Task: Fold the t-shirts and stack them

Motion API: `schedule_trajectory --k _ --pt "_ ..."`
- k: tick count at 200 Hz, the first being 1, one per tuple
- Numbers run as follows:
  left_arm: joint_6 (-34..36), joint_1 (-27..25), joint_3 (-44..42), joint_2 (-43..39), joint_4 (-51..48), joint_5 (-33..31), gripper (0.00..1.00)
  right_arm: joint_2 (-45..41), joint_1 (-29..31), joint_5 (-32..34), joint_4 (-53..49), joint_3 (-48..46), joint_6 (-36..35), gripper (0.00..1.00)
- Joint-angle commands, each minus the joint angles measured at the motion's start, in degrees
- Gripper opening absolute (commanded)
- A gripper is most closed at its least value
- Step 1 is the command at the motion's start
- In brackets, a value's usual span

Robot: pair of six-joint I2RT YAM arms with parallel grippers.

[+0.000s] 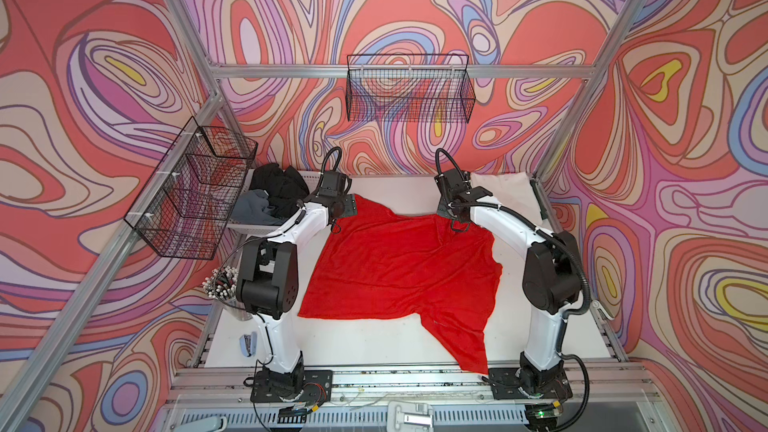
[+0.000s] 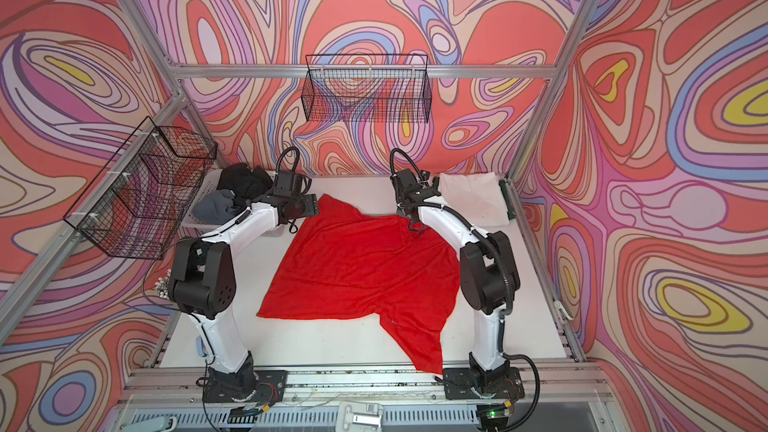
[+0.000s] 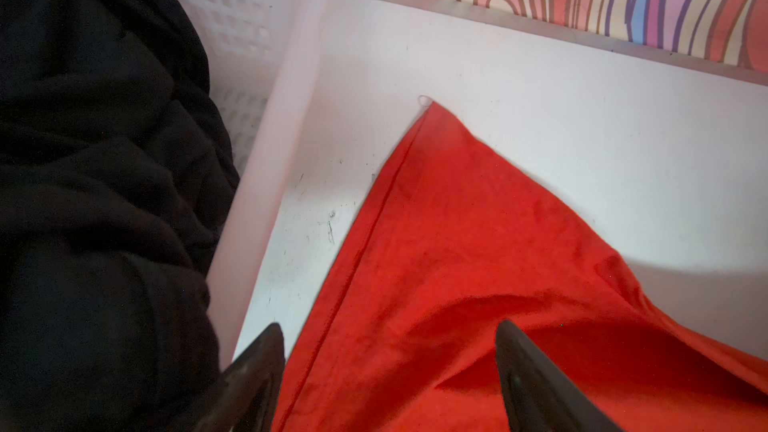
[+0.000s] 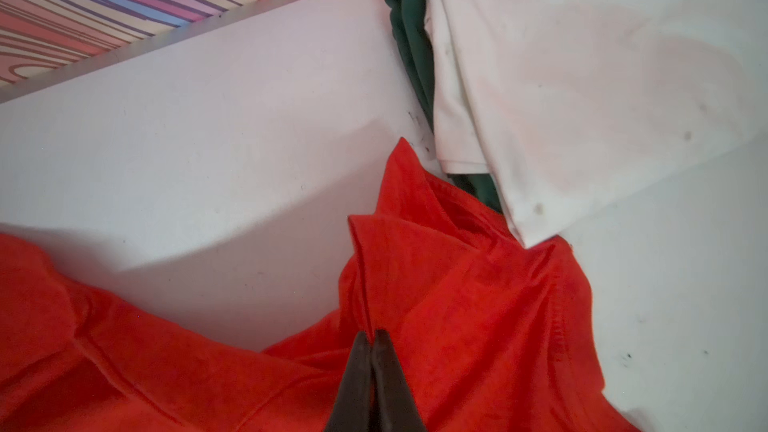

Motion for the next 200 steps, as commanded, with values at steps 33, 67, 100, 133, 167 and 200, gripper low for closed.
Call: schedule_trajectory --k 33,67,100,133,167,200 --pt "-1.7 -0.1 -0.8 -2.8 1.2 1.3 0.8 -0.3 -0.2 -0.5 2.1 -7.4 2.6 0.26" --pt "-1.7 -0.1 -0.9 -3.1 1.3 1.6 0.8 -0.6 -2.2 -4.0 5.2 -10.5 2.8 0.24" --pt "-1.8 -0.4 -0.8 -3.2 1.0 1.9 0.8 0.6 -2.7 -3.7 6.3 -9.6 1.7 0.24" --pt "-1.8 -0.5 -0.4 -2.7 1.3 2.4 0.8 3.2 -5.1 -3.8 6.9 -7.2 0.1 0.33" --pt "-1.8 -0.5 1.1 -0.9 0.8 3.1 0.8 5.5 -7.4 -7.9 10.0 -5.1 -1.8 0.34" --pt "-1.6 -0.5 1.5 0.1 0.1 3.1 0.8 8.5 -7.4 -8.5 9.3 -2.4 -2.7 0.31"
